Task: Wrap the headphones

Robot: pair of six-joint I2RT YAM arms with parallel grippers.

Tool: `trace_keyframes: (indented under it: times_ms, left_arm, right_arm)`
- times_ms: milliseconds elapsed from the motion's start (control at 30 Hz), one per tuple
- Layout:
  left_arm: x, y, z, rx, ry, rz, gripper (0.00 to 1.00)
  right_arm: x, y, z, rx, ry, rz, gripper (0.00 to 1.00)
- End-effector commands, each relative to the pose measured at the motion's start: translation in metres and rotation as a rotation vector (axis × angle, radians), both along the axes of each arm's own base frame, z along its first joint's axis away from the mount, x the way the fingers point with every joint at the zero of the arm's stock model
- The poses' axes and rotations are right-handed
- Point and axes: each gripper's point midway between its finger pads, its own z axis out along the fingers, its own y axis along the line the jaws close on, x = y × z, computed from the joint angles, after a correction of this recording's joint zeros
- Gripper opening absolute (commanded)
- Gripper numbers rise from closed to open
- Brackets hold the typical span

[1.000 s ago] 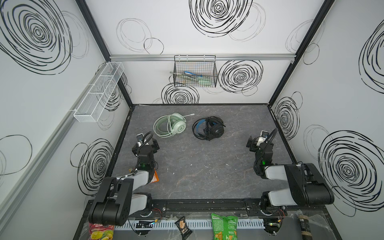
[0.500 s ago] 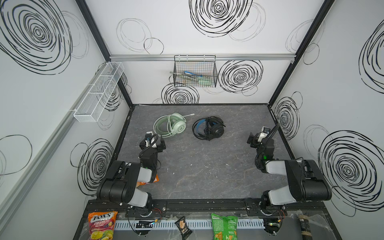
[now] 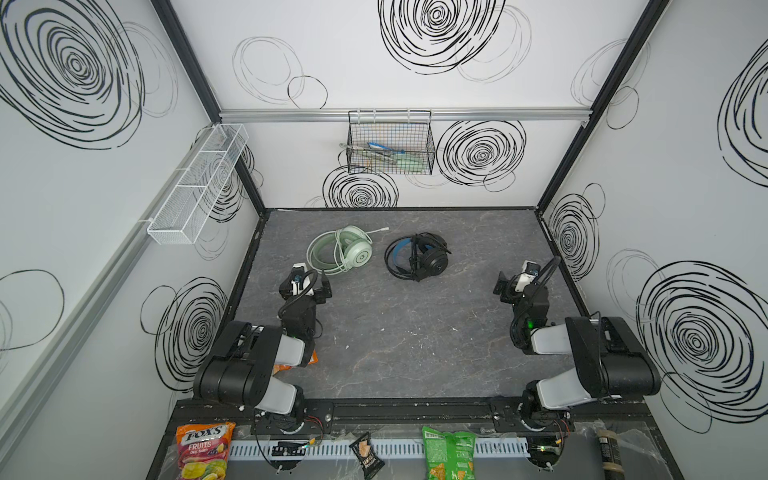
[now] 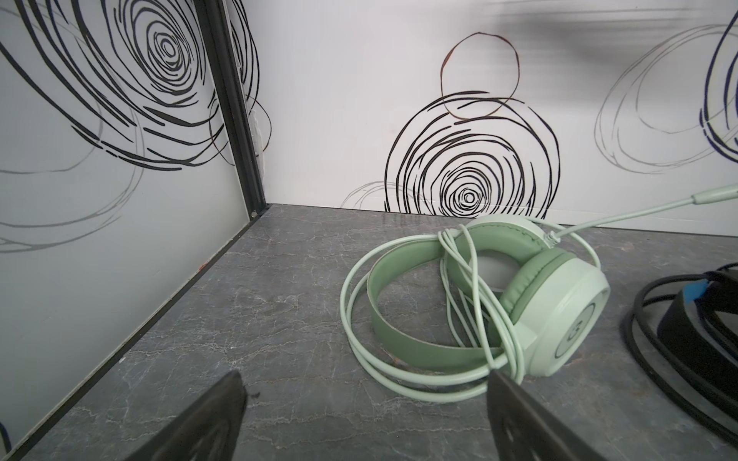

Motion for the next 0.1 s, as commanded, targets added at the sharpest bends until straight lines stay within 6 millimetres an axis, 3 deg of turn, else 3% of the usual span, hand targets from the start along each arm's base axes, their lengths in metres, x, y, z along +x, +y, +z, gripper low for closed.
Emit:
trace_keyframes:
  times_ms: [0,67]
  left_arm:
    - [0.0003,-0.0003,0.0192,0.009,-0.081,0.003,0.96]
    - [-0.0003,-0.0001,0.0196,0.009,-0.084,0.003,0.96]
  right_arm:
    - [0.0049,-0.0003,0.0188,0.017,-0.066,-0.001,0.98]
    - [0.0047,0.0001,0.0185,0.017,-0.066,0.0,0.97]
